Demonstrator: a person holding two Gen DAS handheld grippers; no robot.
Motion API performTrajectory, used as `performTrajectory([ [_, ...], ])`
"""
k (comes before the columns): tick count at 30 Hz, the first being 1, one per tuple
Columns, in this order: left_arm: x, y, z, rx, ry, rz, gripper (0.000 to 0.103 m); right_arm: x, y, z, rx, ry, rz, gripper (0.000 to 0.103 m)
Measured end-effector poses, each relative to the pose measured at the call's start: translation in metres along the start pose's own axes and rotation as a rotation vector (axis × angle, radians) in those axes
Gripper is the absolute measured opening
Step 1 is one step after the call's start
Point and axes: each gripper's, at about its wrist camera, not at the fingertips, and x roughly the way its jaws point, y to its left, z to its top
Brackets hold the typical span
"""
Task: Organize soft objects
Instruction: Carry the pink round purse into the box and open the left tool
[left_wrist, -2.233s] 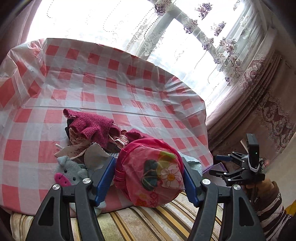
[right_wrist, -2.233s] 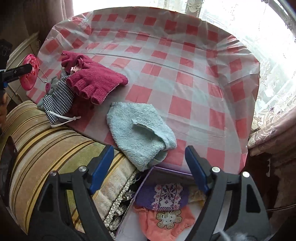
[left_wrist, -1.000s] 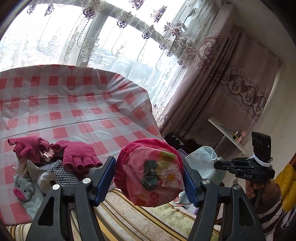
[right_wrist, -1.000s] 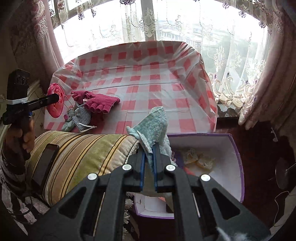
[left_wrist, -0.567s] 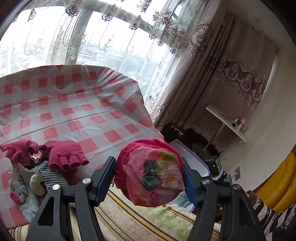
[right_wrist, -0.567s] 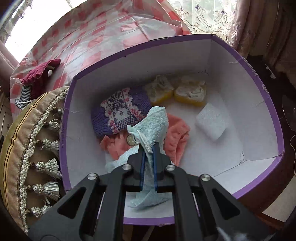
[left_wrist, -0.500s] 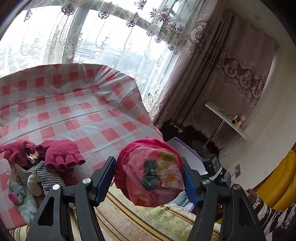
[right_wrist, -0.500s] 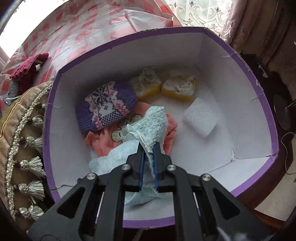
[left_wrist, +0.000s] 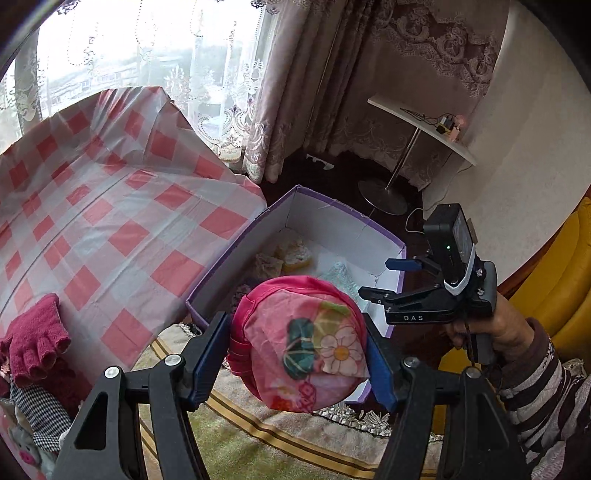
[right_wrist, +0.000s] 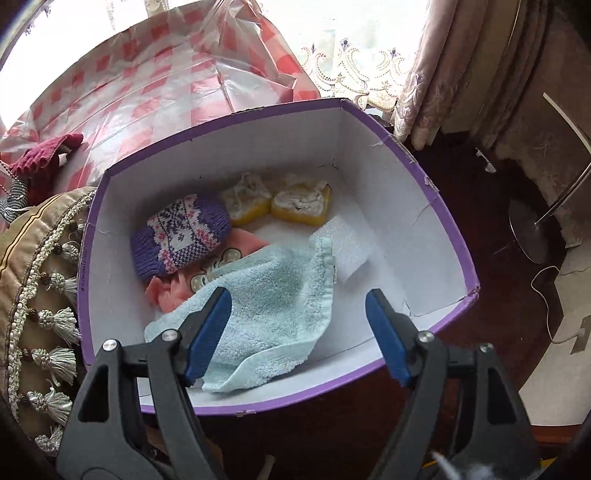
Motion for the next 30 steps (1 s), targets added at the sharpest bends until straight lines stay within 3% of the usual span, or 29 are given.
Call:
performTrajectory([
  [9, 0.075, -0.049, 0.004, 0.111, 0.218, -0.047, 0.069, -0.028, -0.012, 0.007, 0.053, -0.106, 0.009, 0.082],
  [17, 0.119, -0.067, -0.017, 0.154, 0.419, -0.052, 0.074, -0.032, -0.020, 0.006, 0.070, -0.120, 0.031, 0.083],
  [20, 0.112, -0.061, -0.015, 0.125, 0.406, -0.069, 0.083, -0.031, -0.019, 0.006, 0.067, -0.117, 0.035, 0.083],
  [23, 0.102, -0.050, -0.011, 0.072, 0.386, -0.100, 0.083, -0.031, -0.015, 0.006, 0.059, -0.113, 0.040, 0.083],
  [30, 0.059, -0.023, -0.004, -0.029, 0.208, -0.119, 0.083, -0.029, 0.004, 0.009, 0.015, -0.103, 0.066, 0.083],
])
